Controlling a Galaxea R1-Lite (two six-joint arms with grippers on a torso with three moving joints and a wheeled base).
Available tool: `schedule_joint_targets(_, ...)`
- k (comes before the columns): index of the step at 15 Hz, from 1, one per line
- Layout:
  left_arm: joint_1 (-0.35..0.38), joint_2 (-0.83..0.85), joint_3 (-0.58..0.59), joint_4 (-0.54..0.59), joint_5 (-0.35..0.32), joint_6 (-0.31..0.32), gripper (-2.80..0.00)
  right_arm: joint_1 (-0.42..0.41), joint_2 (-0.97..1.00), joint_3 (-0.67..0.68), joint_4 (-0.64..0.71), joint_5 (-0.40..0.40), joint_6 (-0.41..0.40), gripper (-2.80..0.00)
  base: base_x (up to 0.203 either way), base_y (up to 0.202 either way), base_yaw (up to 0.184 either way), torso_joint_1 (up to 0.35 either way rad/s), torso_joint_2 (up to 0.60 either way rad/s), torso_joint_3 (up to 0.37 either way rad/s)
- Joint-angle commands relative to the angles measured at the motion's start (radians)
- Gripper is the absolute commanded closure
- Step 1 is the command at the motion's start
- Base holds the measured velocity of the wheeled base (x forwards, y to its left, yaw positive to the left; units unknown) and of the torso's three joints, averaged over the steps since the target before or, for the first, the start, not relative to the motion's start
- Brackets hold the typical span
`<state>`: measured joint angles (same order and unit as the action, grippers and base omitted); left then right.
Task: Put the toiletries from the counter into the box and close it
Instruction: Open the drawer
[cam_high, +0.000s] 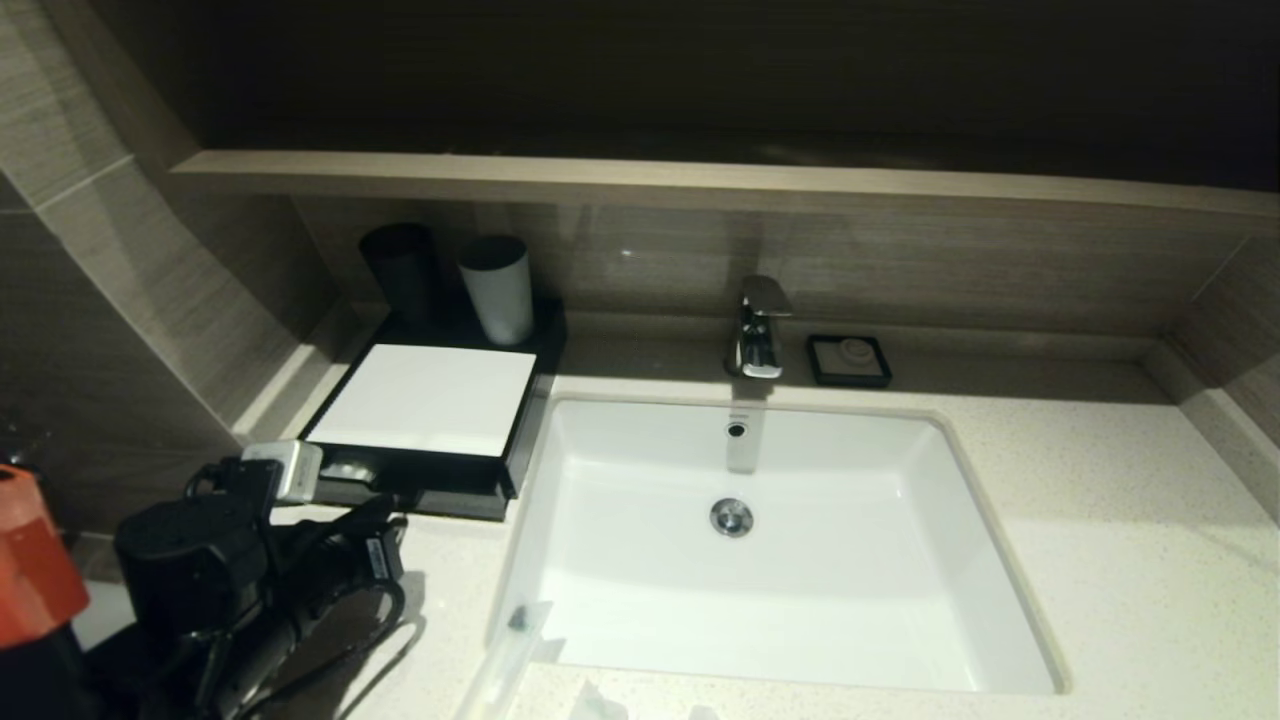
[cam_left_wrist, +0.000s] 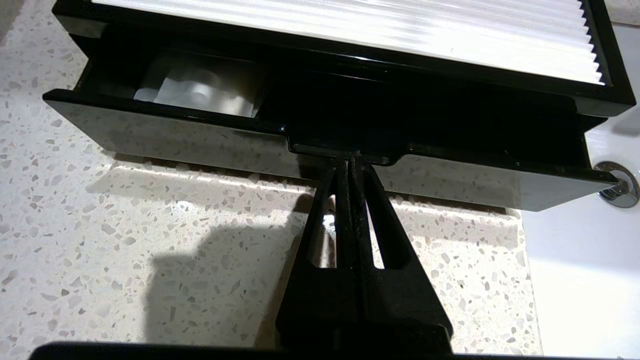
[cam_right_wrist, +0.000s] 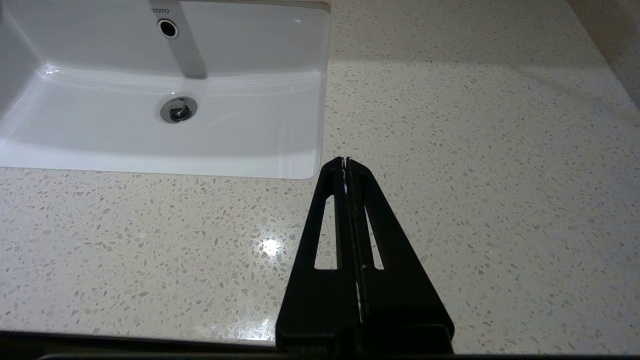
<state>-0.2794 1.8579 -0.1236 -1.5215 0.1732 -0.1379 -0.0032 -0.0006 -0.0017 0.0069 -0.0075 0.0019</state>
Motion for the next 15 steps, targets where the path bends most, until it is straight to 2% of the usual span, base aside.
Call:
schedule_joint_targets(1, 0.0, 0.003, -0.005, -0.009, 0.002, 0.0, 0.0, 0.0, -0.001, 0.0, -0.001, 0.0, 0.0, 0.0, 0.0, 0.0, 0.0, 0.0, 0.0, 0.0)
schedule_joint_targets(15, 0.0, -0.007, -0.002, -0.009, 0.003, 0.015, 0.0, 0.0, -0.001, 0.0, -0.001, 0.0, 0.0, 0.0, 0.0, 0.0, 0.0, 0.0, 0.0, 0.0)
